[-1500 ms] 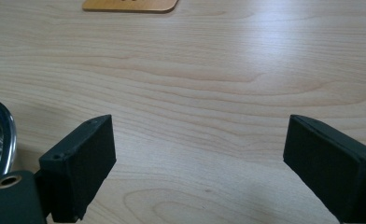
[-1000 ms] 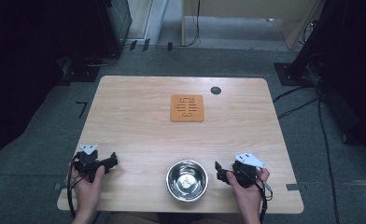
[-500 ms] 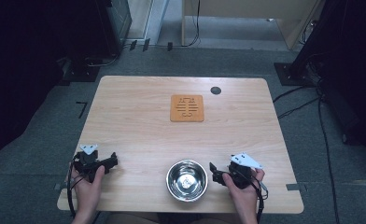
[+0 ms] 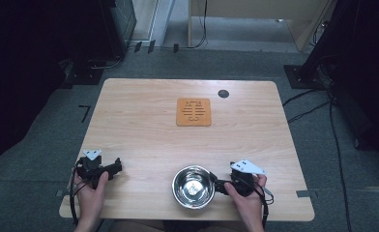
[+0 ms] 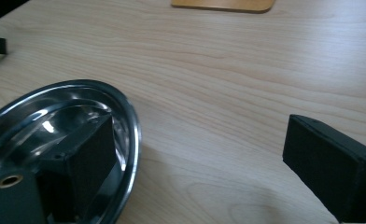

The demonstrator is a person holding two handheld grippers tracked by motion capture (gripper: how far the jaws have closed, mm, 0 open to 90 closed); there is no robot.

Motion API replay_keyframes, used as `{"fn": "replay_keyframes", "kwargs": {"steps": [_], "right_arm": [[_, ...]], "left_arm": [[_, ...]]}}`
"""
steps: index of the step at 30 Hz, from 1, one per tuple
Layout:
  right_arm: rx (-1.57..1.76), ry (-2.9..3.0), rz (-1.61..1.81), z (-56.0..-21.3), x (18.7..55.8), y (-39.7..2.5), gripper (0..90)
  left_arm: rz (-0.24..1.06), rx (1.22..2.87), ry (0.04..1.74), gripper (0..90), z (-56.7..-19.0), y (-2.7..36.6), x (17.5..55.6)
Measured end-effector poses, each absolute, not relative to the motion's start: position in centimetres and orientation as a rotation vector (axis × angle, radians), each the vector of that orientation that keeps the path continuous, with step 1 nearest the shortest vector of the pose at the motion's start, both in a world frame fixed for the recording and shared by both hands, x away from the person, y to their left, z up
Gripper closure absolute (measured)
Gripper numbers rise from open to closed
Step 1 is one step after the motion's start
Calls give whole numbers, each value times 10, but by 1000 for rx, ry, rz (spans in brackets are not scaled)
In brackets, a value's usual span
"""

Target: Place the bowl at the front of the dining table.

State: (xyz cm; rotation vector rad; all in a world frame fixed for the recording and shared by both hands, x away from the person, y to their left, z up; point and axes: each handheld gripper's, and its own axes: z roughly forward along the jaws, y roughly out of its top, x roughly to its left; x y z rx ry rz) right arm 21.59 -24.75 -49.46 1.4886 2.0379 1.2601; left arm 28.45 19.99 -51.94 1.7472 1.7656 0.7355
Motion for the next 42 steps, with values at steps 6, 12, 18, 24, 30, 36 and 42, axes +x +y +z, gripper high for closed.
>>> {"fn": "replay_keyframes", "kwargs": {"steps": [6, 12, 18, 24, 30, 36, 42], "right_arm": [[1483, 2134, 1270, -498, 218, -237, 93], [1462, 2173, 1211, -503, 219, -228, 160], [1465, 2185, 1255, -502, 218, -229, 379], [1470, 2253, 1265, -505, 219, -228, 528], [1537, 2311, 1304, -510, 222, -230, 692], [1567, 2298, 1343, -511, 221, -228, 789], [1636, 2240, 1451, -509, 220, -231, 841]], "left_arm": [[735, 1747, 1763, 3, -520, 200, 285], [734, 1749, 1761, 3, -519, 200, 285], [733, 1753, 1759, 3, -519, 200, 285], [733, 1753, 1758, 3, -519, 200, 285], [731, 1755, 1754, 3, -520, 199, 285], [730, 1757, 1751, 3, -520, 199, 285], [730, 1757, 1751, 3, -520, 199, 285]]}}
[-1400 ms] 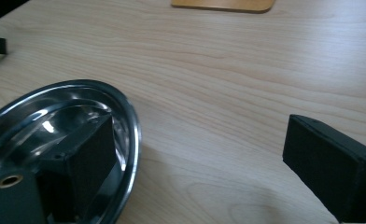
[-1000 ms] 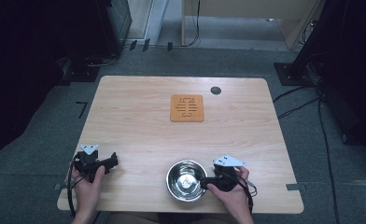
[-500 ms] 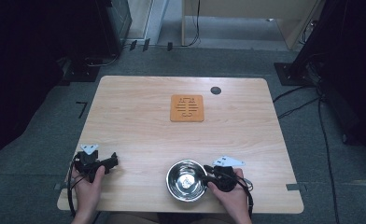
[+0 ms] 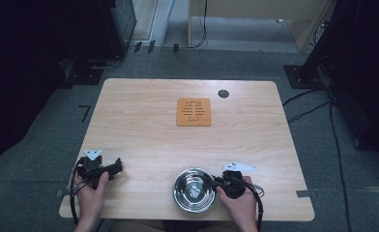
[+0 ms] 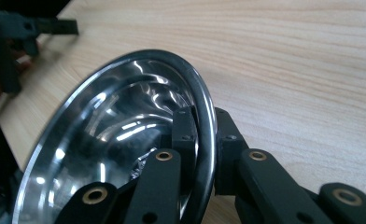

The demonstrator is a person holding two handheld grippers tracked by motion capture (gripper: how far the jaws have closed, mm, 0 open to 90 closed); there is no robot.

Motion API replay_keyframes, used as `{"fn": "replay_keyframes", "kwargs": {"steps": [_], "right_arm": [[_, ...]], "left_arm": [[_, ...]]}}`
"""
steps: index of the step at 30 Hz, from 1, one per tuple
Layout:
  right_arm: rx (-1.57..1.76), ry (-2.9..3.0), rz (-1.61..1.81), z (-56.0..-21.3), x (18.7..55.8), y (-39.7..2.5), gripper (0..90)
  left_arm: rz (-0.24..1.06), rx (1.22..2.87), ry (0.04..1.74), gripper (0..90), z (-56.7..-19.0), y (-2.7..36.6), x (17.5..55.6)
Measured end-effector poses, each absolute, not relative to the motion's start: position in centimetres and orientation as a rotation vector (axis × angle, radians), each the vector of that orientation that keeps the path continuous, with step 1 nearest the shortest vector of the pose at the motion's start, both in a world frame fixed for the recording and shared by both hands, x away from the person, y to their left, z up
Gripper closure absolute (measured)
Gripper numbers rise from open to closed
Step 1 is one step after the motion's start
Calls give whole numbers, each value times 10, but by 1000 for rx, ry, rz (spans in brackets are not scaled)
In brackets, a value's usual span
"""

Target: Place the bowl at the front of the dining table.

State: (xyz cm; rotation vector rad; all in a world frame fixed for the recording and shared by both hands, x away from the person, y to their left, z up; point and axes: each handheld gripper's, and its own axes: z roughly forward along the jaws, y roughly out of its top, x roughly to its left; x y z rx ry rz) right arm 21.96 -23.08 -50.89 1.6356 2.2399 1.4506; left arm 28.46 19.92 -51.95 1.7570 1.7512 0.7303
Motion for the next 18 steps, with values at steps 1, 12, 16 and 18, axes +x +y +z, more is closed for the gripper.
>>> {"fn": "replay_keyframes", "kwargs": {"steps": [1, 12, 16, 18], "right_arm": [[1659, 2222, 1479, -508, 220, -232, 844], [1758, 2110, 1504, -505, 226, -240, 845], [1793, 2047, 1540, -502, 230, -244, 846], [1801, 2025, 1539, -500, 233, -244, 846]], "left_arm": [[730, 1757, 1751, 3, -520, 199, 285], [730, 1757, 1751, 3, -520, 199, 285], [730, 1756, 1751, 3, -520, 199, 285], [729, 1757, 1750, 3, -520, 199, 285]]}}
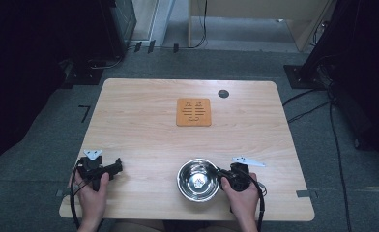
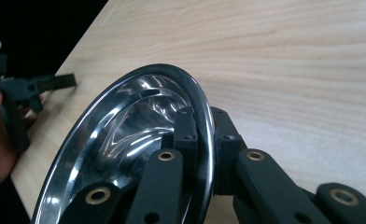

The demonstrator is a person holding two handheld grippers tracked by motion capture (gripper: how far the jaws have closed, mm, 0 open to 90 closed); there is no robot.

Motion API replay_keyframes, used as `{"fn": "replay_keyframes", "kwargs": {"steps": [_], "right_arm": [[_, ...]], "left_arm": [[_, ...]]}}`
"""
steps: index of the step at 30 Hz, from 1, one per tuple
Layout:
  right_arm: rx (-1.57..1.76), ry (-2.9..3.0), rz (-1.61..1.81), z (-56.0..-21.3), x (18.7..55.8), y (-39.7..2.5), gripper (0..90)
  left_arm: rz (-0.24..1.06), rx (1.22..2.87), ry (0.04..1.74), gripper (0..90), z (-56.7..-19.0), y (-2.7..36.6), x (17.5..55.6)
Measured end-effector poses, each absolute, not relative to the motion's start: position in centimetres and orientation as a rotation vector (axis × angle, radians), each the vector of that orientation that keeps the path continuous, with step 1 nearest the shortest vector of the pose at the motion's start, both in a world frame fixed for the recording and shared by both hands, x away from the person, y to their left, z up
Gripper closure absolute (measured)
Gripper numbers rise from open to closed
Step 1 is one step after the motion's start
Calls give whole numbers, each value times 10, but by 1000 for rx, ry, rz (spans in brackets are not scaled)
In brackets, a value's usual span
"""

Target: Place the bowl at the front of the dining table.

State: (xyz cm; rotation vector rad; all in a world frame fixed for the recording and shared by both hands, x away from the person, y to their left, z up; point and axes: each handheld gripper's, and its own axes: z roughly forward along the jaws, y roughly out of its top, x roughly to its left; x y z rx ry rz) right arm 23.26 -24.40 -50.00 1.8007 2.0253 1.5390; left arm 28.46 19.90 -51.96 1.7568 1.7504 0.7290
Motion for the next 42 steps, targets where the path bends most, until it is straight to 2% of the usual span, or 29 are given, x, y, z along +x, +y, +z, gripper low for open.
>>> {"fn": "replay_keyframes", "kwargs": {"steps": [17, 42], "right_arm": [[1833, 1897, 1647, -489, 262, -241, 845], [1873, 1826, 1631, -476, 305, -233, 845]], "left_arm": [[725, 1766, 1741, 3, -519, 199, 284], [724, 1767, 1739, 3, -520, 197, 285]]}}
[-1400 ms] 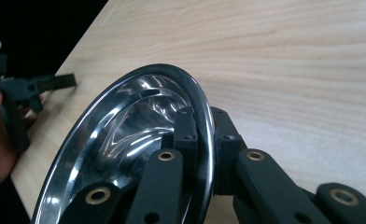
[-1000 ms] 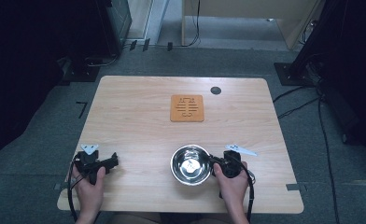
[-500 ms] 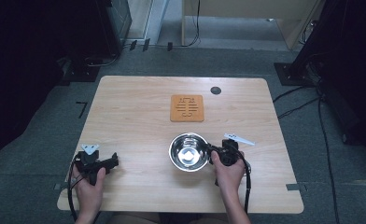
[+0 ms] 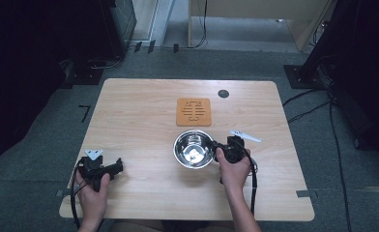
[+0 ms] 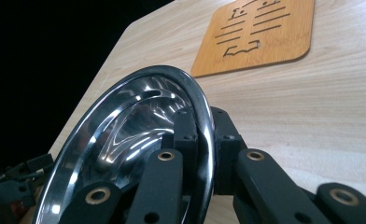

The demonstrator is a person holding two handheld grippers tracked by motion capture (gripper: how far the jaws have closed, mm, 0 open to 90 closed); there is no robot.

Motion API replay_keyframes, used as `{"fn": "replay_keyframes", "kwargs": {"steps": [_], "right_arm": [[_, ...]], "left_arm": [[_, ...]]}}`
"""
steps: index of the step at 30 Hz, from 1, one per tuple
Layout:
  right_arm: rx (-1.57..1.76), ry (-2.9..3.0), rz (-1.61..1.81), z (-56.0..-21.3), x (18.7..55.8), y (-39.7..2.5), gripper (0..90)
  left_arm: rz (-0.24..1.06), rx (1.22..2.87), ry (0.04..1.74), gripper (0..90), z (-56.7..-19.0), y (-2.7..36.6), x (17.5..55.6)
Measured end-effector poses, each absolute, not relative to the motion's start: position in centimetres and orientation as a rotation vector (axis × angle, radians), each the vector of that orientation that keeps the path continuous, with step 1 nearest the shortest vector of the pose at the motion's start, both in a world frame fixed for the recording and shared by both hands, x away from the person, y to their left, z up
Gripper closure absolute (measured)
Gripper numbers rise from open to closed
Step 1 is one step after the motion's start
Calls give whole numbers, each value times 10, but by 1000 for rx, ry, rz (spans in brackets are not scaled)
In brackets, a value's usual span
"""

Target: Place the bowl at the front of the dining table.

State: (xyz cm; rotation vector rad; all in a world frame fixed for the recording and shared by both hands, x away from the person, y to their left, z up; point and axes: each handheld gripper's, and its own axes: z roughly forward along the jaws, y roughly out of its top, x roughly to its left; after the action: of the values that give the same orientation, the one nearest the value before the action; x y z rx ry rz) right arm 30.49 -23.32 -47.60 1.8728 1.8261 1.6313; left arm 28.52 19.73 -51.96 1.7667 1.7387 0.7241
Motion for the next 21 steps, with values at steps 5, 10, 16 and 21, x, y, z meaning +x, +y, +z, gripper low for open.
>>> {"fn": "replay_keyframes", "kwargs": {"steps": [5, 10, 16, 21], "right_arm": [[1879, 1796, 1635, -473, 314, -231, 845], [1894, 1768, 1631, -470, 324, -229, 845], [1908, 1753, 1625, -468, 335, -226, 845], [1934, 1735, 1614, -471, 343, -226, 845]], "left_arm": [[724, 1767, 1739, 3, -520, 197, 285], [722, 1769, 1735, 3, -520, 197, 285], [720, 1777, 1727, 3, -520, 197, 285], [720, 1779, 1727, 3, -519, 197, 285]]}}
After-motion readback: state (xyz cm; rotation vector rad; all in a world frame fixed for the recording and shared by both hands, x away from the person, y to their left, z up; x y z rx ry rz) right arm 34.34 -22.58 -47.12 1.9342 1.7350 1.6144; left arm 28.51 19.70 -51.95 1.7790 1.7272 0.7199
